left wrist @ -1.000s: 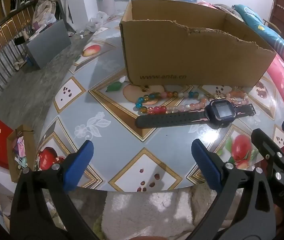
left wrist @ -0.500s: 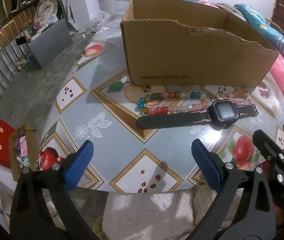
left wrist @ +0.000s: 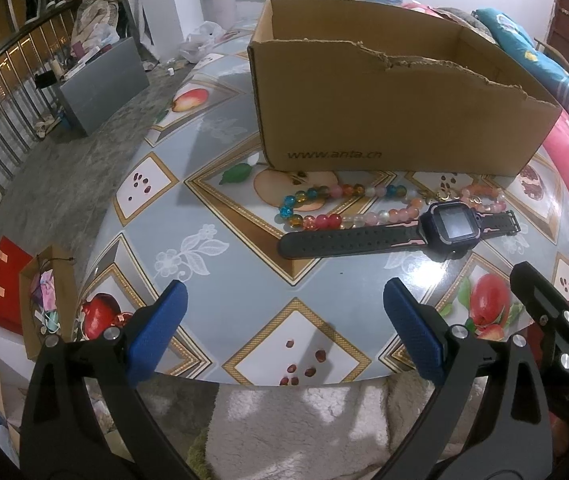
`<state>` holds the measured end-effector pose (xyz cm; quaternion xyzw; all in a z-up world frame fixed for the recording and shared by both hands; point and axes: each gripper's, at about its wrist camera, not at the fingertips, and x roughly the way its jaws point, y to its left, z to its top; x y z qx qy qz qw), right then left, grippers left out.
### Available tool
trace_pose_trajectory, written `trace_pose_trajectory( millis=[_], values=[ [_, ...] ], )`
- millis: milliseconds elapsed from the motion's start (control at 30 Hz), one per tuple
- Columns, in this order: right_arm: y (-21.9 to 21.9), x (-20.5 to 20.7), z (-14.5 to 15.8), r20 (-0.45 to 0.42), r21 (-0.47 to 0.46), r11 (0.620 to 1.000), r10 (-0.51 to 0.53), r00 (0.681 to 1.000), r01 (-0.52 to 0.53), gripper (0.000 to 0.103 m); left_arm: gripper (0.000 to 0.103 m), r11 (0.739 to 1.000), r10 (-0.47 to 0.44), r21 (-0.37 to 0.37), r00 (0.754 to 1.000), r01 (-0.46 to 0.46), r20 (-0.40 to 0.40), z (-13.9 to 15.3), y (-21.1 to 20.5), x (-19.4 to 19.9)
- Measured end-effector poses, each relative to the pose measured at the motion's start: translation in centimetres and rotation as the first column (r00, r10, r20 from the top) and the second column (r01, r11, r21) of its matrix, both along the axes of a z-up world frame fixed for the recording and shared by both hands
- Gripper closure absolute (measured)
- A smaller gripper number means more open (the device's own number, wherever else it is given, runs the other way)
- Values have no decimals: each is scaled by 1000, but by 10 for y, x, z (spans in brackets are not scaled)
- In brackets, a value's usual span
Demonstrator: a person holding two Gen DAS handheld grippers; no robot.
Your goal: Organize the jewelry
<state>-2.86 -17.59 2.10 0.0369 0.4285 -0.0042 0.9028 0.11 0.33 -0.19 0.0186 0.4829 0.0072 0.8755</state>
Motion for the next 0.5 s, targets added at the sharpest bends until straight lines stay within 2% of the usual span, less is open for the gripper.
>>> trace_pose_trajectory(
  millis=[500],
  values=[
    [1,0,2,2,0,1000,2,1000,-2,5,8,1000,-1,2,1000,1,-1,1,0,0]
  ],
)
